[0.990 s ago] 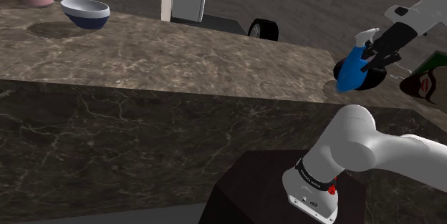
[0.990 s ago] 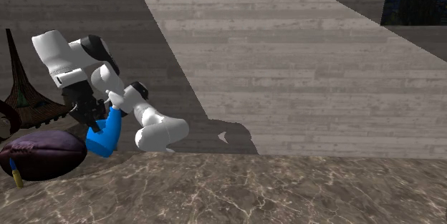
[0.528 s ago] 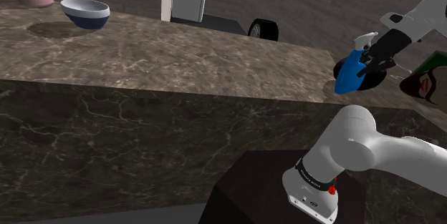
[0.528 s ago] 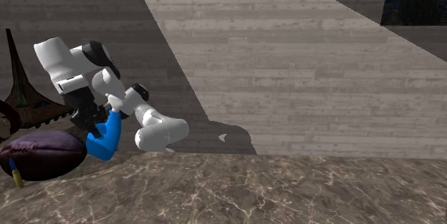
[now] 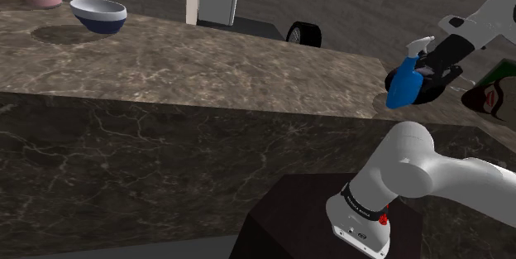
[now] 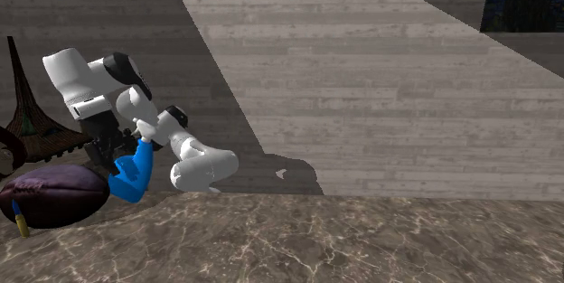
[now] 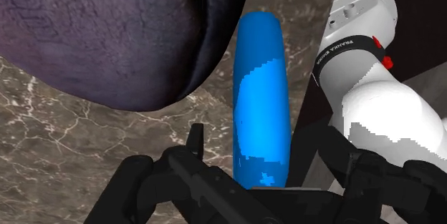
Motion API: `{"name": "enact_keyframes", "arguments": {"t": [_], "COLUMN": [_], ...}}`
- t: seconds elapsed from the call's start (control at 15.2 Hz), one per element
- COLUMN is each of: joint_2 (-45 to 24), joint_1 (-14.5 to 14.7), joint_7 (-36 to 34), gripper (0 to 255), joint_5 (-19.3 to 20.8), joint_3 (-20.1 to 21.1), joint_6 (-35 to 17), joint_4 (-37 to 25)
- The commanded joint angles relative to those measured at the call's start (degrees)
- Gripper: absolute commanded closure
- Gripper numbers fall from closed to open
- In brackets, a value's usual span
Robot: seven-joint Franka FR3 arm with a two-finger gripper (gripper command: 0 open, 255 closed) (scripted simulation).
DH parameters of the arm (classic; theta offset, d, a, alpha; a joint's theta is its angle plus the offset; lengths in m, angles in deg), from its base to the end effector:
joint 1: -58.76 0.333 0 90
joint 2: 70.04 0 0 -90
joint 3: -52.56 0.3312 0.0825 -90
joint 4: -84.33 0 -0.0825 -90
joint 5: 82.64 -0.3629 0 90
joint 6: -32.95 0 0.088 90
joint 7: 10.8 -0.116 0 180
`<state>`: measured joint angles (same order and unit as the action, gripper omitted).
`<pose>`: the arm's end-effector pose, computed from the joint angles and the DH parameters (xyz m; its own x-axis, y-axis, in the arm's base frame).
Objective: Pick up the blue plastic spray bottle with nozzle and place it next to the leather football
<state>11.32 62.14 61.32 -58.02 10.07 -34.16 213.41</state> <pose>0.0076 -0.2888 0.5652 0.5952 0.7044 0.3868 0.7628 -0.6466 0.0036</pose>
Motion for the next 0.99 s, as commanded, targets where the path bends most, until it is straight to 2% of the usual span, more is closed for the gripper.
{"name": "enact_keyframes", "arguments": {"t": [0.0,0.13,0.4,0.92], "joint_2": [0.01,-0.07,-4.81,-4.82], "joint_1": [-0.01,0.07,2.6,2.59], "joint_7": [0.01,-0.06,1.02,1.03], "gripper": [0,0,0,0], "joint_5": [0.01,-0.01,-1.78,-1.79], "joint_3": [-0.02,-0.03,1.53,1.53], "joint_6": [0.04,-0.09,4.52,4.51], "joint_4": [0.03,0.05,-9.74,-9.74]}}
